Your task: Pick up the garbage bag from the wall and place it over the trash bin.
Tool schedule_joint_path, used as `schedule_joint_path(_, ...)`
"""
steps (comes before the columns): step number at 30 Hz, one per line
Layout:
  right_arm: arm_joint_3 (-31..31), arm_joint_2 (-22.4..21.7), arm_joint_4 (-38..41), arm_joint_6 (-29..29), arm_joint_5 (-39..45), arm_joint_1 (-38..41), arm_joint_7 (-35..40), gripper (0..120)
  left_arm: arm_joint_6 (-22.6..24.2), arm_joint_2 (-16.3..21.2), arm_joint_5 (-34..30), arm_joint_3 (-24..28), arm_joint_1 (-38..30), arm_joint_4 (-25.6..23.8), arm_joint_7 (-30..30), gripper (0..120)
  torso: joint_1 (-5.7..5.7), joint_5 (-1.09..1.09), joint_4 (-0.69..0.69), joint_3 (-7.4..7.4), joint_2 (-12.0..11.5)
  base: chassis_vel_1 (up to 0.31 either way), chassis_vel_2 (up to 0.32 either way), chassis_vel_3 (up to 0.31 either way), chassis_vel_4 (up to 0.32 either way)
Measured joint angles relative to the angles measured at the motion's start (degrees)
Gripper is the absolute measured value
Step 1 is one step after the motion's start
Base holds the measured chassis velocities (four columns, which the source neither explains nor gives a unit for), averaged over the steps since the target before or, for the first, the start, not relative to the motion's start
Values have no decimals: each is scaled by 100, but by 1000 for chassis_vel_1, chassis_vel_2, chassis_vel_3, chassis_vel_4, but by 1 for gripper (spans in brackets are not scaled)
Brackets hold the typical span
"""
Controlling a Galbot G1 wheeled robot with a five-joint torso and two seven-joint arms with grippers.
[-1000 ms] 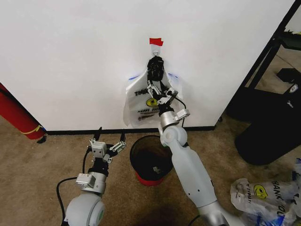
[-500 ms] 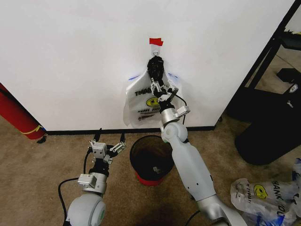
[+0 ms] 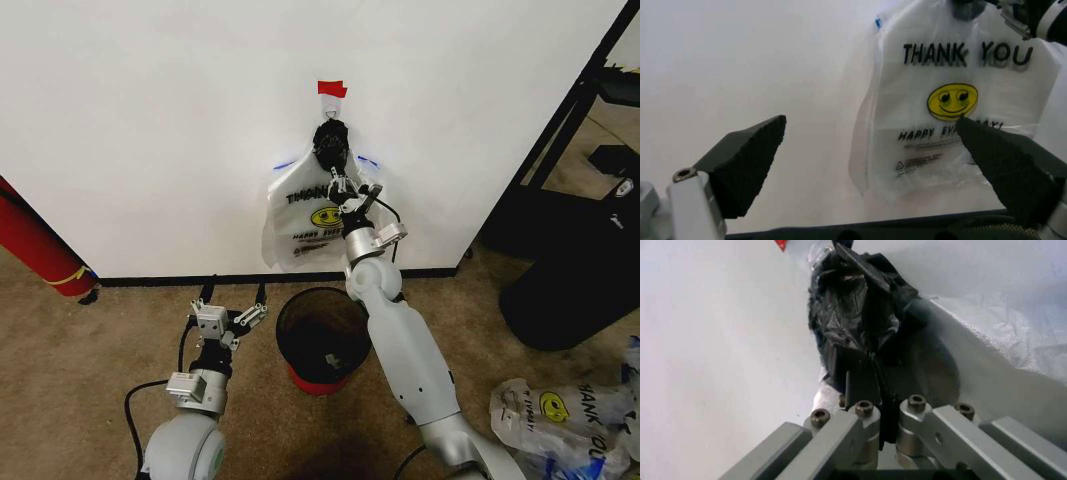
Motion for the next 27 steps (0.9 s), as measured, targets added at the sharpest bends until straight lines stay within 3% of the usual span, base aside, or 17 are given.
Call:
schedule_joint_path(11, -60, -375, 614, -159, -140, -665, -94, 0, -6, 54, -24, -44, 27, -104, -18, 100, 0, 0, -3, 0, 0, 0, 0, 0, 0)
schedule_joint_path(18, 187, -698, 1044, -169, -271, -1487, -390, 0, -23, 79, -40, -44, 80, -218, -36, 100, -1, 1, 0, 0, 1, 0, 0, 0, 0)
schedule_joint_path(27, 668, -1083, 1241, -88, -459, -2290, -1261, 0, -77, 107, -90, -93, 174, -380, -58, 100, -1, 1, 0, 0, 1, 0, 0, 0, 0)
